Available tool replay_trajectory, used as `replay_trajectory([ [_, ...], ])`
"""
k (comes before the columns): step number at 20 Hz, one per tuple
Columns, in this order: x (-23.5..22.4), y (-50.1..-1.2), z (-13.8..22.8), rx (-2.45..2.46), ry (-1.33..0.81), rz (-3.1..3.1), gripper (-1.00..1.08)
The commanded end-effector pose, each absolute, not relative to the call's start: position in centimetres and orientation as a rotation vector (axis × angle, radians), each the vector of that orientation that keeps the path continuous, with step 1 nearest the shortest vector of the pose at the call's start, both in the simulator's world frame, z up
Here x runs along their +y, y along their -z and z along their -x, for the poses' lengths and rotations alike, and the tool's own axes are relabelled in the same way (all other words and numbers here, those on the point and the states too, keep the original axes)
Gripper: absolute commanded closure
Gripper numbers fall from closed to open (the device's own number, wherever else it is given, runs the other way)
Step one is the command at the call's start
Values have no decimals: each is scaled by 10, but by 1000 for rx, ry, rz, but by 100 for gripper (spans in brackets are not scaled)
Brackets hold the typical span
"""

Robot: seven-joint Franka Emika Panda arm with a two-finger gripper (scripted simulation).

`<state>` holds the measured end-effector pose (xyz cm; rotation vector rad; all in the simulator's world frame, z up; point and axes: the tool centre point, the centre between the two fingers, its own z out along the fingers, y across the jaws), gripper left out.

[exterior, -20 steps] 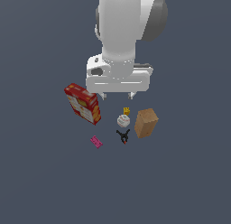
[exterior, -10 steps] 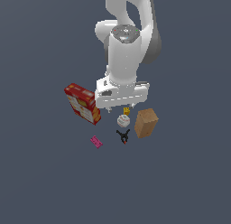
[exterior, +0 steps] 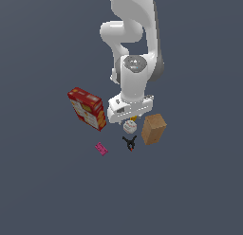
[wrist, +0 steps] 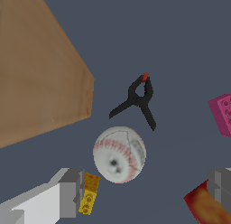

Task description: Pick up a designated object from a clutter of objects.

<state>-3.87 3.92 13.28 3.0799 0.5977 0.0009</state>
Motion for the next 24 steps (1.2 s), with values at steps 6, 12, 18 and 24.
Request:
replay_trajectory([
  [6,46,-103,55,711,0,-3059,-92],
  [12,47,-99,58,727,1,-3056,-92],
  [18,47,-88,58,728,1,-3056,-92],
  [24,47,-61,59,731,0,-3056,-92],
])
